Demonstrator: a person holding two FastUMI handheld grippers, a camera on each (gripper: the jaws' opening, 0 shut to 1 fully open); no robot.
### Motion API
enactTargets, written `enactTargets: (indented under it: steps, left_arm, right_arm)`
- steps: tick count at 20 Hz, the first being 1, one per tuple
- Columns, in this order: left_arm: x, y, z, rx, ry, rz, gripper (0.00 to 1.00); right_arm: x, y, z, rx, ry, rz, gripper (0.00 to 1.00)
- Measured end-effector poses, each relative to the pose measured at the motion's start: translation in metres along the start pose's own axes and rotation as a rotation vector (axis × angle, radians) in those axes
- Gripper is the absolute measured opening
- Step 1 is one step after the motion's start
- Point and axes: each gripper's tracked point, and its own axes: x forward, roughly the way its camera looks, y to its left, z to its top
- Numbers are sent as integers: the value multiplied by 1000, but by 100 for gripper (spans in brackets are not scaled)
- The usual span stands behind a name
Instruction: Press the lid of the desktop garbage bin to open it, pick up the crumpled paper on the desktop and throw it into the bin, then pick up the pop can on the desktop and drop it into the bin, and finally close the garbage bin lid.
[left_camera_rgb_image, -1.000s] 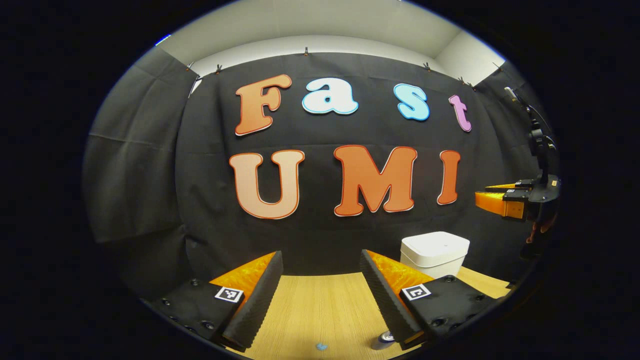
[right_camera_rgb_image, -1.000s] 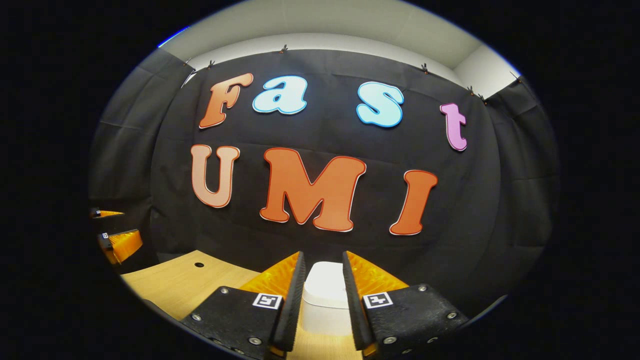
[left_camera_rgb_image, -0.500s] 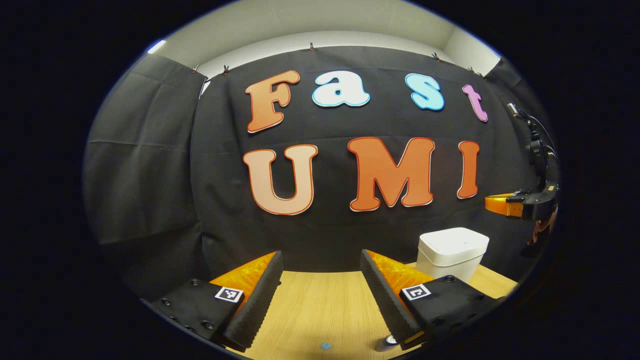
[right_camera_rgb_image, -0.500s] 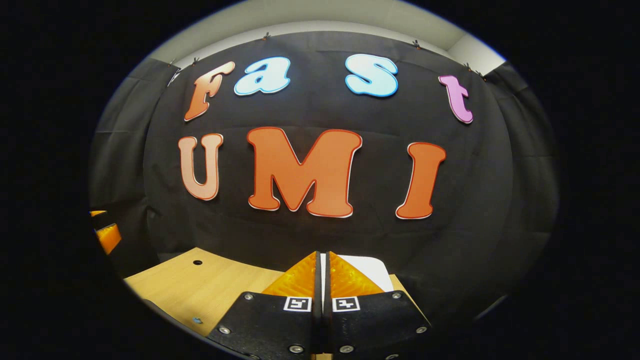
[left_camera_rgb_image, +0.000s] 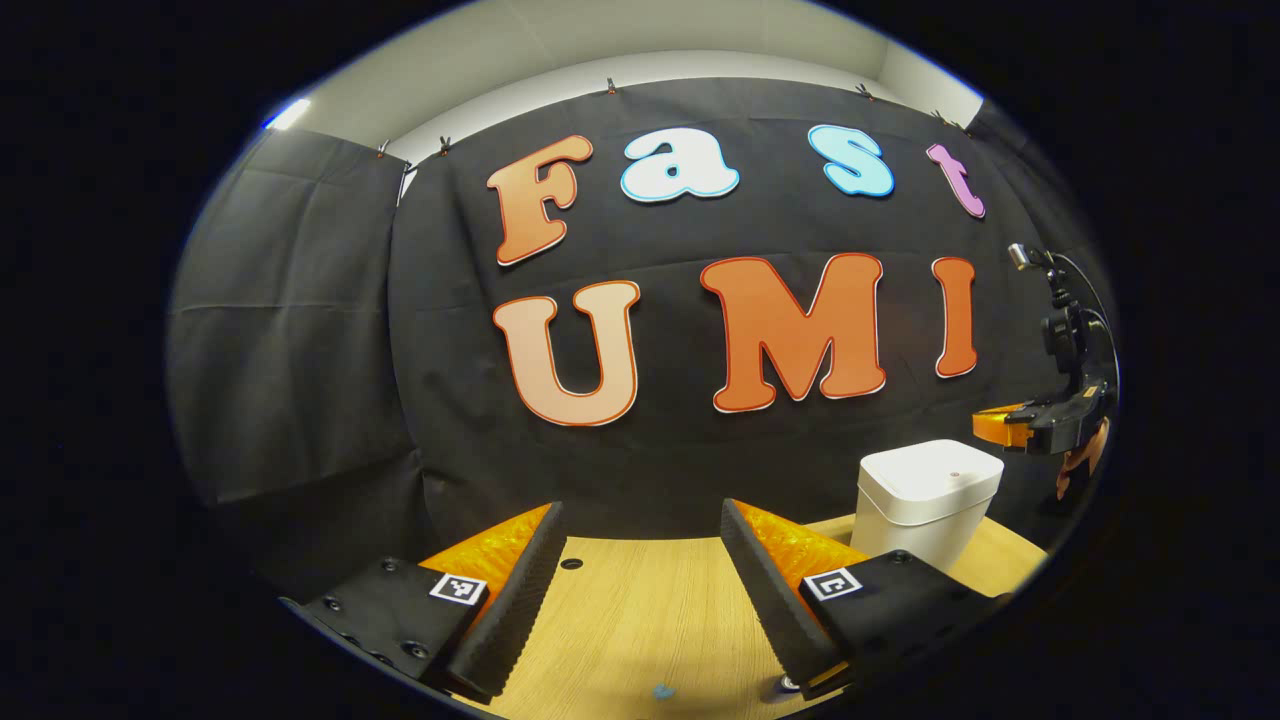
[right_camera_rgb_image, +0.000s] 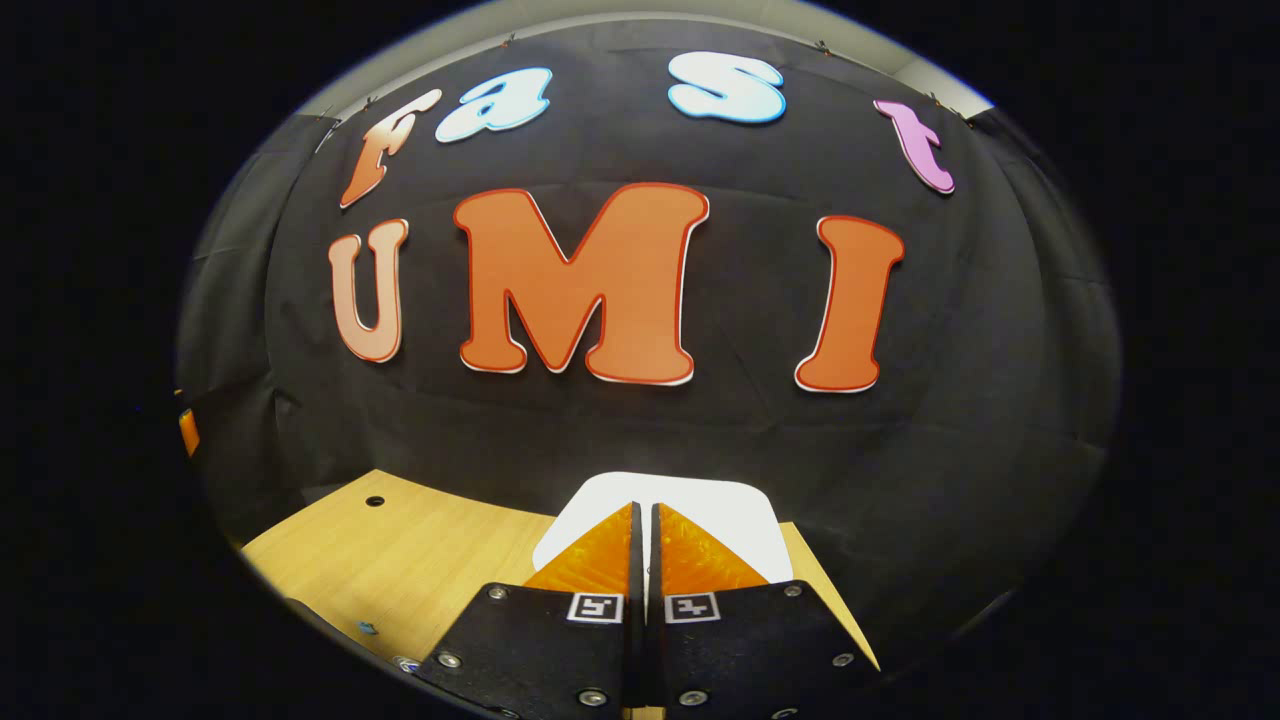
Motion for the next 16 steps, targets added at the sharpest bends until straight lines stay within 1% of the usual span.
enactTargets:
  steps: [6,10,14,15,16]
  left_arm:
    - [-1,-10,-5,20,26,30,100]
    - [-3,-12,-9,39,43,61,100]
    - [-7,-22,-20,43,76,80,100]
    - [-9,-25,-24,40,89,81,100]
    - [-10,-28,-27,35,101,79,99]
  right_arm:
    - [26,-3,-27,-4,62,29,1]
    - [35,-2,-40,-9,84,56,1]
    - [41,-1,-58,-1,137,79,1]
    - [41,-1,-53,4,110,83,1]
    - [43,0,-56,-6,116,86,1]
